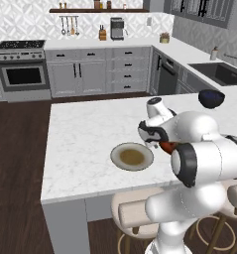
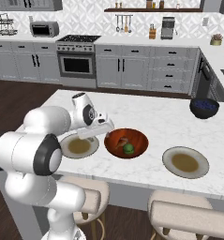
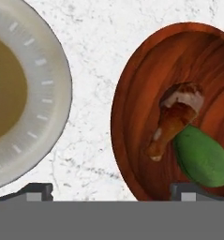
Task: Pick the chicken drumstick and avocado from their plates and place them in the bowl. Then put the bowl in the fridge.
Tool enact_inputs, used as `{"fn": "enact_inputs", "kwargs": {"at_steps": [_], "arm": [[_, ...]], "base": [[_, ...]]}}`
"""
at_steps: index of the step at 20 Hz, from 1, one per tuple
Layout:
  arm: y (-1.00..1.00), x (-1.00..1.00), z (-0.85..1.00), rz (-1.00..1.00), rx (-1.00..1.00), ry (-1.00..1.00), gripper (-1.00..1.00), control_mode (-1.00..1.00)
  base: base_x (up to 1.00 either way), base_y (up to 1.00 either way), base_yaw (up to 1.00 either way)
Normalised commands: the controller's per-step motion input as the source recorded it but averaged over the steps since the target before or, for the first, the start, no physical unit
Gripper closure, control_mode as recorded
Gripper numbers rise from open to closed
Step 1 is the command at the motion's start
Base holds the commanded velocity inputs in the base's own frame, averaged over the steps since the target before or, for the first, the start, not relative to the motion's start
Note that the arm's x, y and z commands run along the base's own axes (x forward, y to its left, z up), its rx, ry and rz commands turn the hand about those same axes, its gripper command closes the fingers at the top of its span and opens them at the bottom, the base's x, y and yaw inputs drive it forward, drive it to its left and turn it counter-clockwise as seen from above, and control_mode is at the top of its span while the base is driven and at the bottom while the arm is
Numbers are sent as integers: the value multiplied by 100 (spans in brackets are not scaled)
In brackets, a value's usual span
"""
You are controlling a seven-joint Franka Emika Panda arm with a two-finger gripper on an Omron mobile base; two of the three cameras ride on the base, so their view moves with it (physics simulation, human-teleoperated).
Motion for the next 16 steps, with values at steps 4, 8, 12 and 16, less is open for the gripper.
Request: {"fn": "enact_inputs", "kwargs": {"at_steps": [4, 8, 12, 16], "arm": [[0, 24, 0, 0, -9, 0, -100, -100], [-11, 26, -16, 2, 0, 0, -100, -100], [0, 20, -36, 4, 0, -1, -100, -100], [0, 3, -39, 1, 0, 0, -100, -100]], "base": [[0, 0, 0], [0, 0, 0], [0, 0, 0], [0, 0, 0]]}}
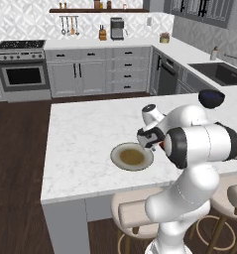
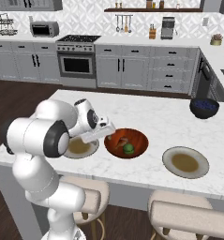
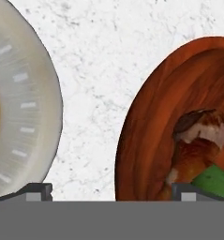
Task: Pick the chicken drumstick and avocado from their plates and place them in the bowl. Then put the bowl in the fridge.
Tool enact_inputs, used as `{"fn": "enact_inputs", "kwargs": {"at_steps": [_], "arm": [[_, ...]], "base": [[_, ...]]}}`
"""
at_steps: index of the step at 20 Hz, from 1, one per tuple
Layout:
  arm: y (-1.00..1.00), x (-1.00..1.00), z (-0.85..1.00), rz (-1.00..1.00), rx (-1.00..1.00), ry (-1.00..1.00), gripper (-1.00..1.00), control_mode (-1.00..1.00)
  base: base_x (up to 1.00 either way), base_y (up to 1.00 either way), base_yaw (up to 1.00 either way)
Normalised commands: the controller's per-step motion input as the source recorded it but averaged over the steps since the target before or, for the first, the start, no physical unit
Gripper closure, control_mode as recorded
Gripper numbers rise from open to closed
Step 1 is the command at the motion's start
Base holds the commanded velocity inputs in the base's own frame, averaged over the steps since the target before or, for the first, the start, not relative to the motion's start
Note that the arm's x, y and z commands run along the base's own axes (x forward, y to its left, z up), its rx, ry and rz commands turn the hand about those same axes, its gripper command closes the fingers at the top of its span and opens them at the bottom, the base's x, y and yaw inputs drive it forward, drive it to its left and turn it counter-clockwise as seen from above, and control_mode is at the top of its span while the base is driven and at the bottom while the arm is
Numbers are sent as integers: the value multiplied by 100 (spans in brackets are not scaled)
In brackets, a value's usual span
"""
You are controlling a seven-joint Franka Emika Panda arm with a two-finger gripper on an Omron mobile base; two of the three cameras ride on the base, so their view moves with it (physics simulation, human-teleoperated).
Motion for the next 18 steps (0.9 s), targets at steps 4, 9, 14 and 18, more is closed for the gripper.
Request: {"fn": "enact_inputs", "kwargs": {"at_steps": [4, 9, 14, 18], "arm": [[-16, 0, -24, 0, 0, -1, -100, -100], [-15, 0, -1, 0, 0, -4, -100, -100], [-3, 0, -2, 0, 0, -1, -100, -100], [-3, 0, -11, 0, 0, 0, -100, -100]], "base": [[0, 0, 0], [0, 0, 0], [0, 0, 0], [0, 0, 0]]}}
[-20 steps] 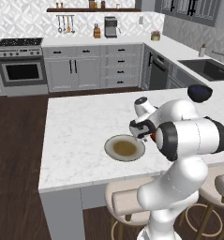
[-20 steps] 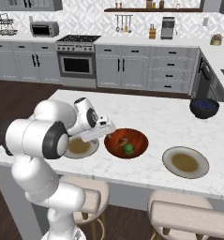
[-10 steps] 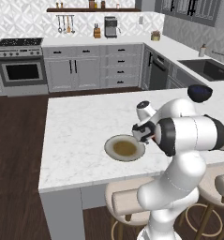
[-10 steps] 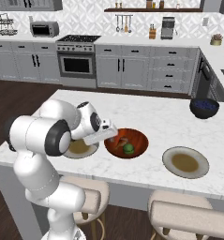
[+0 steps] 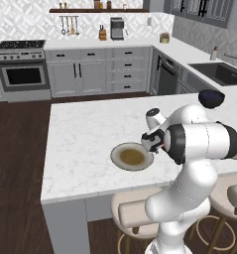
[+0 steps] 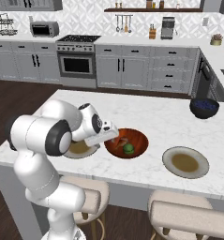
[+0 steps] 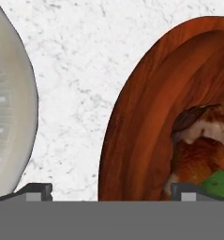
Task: Pick the chicken drumstick and avocado from their plates and place them in the bowl. Then put the bowl in the fridge.
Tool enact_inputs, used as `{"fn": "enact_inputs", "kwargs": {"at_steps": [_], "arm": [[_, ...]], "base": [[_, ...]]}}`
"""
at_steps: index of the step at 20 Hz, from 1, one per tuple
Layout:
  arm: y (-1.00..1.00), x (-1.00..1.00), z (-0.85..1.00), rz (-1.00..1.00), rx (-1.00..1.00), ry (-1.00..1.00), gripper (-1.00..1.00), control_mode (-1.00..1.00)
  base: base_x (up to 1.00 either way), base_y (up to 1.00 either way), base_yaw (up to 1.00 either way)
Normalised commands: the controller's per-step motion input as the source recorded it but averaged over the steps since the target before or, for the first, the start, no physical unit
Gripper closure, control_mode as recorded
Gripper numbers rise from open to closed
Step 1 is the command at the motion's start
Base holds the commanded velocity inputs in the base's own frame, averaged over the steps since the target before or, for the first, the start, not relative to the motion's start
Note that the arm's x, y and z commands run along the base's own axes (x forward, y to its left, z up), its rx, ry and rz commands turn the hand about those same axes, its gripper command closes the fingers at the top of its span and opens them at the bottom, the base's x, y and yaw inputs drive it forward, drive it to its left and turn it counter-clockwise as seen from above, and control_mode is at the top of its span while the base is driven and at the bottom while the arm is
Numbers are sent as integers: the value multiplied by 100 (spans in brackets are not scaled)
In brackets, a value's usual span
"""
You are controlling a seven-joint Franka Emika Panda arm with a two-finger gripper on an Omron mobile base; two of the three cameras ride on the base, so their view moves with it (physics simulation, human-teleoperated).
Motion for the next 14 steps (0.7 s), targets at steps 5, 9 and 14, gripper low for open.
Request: {"fn": "enact_inputs", "kwargs": {"at_steps": [5, 9, 14], "arm": [[-9, 0, -13, 0, 0, 0, 100, -100], [-16, 0, 0, 0, 0, 0, 100, -100], [-6, 0, 0, 0, 0, 0, 100, -100]], "base": [[0, 0, 0], [0, 0, 0], [0, 0, 0]]}}
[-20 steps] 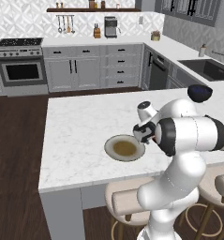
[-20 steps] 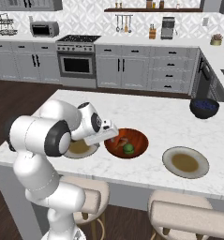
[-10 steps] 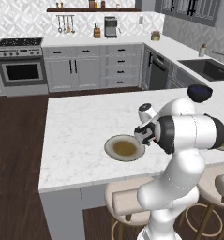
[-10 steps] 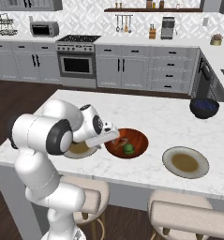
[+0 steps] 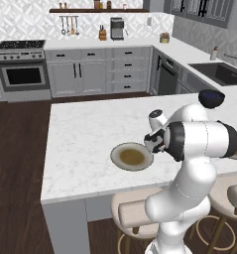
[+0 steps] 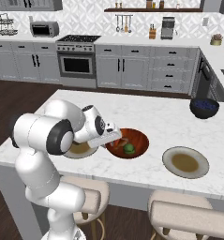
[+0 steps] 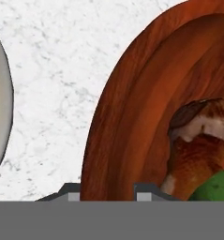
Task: Pick the chicken drumstick and avocado from their plates and place them in the bowl. Then put the bowl in the fridge.
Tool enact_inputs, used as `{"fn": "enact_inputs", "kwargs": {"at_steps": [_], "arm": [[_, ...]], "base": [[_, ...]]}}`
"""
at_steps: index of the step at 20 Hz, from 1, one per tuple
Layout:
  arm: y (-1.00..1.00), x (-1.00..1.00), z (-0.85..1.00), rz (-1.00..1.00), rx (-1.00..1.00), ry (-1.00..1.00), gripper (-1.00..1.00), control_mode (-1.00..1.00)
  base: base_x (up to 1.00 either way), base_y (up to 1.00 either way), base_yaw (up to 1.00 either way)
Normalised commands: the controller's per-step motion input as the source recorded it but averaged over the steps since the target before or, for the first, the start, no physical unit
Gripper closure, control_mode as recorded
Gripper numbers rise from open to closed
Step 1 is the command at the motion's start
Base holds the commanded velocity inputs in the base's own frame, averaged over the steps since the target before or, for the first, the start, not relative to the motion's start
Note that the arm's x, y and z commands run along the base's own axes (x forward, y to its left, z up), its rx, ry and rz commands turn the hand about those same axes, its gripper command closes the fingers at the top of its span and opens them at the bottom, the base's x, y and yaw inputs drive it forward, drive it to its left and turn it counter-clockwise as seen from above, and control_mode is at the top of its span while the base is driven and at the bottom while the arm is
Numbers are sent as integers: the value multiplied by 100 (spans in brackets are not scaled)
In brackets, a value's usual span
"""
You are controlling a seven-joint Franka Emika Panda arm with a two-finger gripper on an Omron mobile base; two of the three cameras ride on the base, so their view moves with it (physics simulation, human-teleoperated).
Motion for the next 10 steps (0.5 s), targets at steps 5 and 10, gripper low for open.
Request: {"fn": "enact_inputs", "kwargs": {"at_steps": [5, 10], "arm": [[1, 0, 14, 1, -4, 0, 100, -100], [20, -8, 65, 2, -26, 1, 100, -100]], "base": [[0, 0, 0], [0, 0, 0]]}}
